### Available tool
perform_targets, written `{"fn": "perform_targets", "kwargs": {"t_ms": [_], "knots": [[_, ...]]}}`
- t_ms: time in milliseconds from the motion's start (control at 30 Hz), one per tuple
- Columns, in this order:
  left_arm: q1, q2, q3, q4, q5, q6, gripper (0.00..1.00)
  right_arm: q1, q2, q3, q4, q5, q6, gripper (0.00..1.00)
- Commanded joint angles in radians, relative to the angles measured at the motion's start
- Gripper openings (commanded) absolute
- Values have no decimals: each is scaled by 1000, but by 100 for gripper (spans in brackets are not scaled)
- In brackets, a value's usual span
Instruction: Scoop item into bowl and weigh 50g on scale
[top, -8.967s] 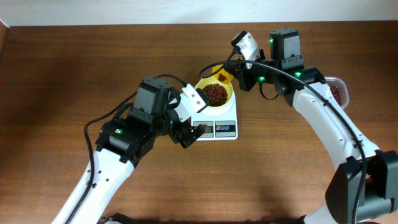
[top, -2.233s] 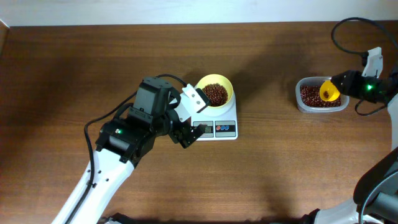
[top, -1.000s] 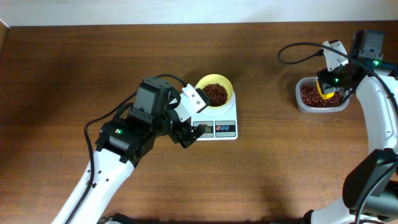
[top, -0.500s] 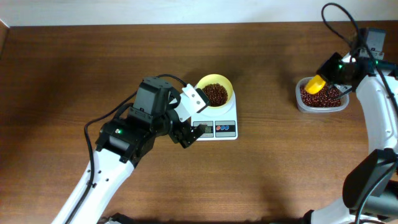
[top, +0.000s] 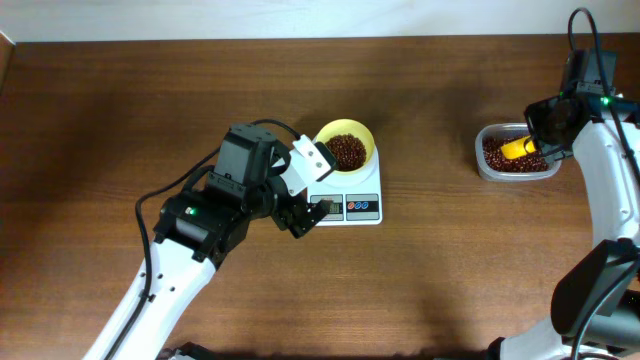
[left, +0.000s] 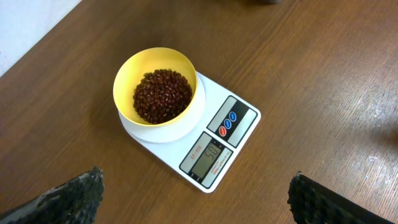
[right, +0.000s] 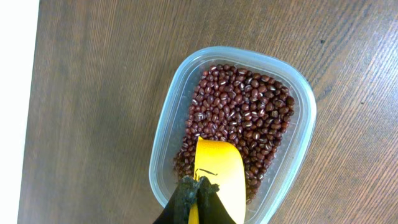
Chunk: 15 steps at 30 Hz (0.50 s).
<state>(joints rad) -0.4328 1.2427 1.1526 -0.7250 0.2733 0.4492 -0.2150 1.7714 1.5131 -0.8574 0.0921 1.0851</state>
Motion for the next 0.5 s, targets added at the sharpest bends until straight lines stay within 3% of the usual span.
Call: {"fn": "perform_targets", "kwargs": {"t_ms": [0,167,267,467], "knots": [[-2,-8,-3,-1,11,10,99,5,-3,23,0,33,21,14],[-2,-8,-3,-1,11,10,99,5,-3,23,0,33,19,17],[-2,-8,-3,-1,11,10,99,5,-3,23,0,33,19,31],[-2,-8,-3,-1,11,10,99,5,-3,23,0,33,19,44]]}}
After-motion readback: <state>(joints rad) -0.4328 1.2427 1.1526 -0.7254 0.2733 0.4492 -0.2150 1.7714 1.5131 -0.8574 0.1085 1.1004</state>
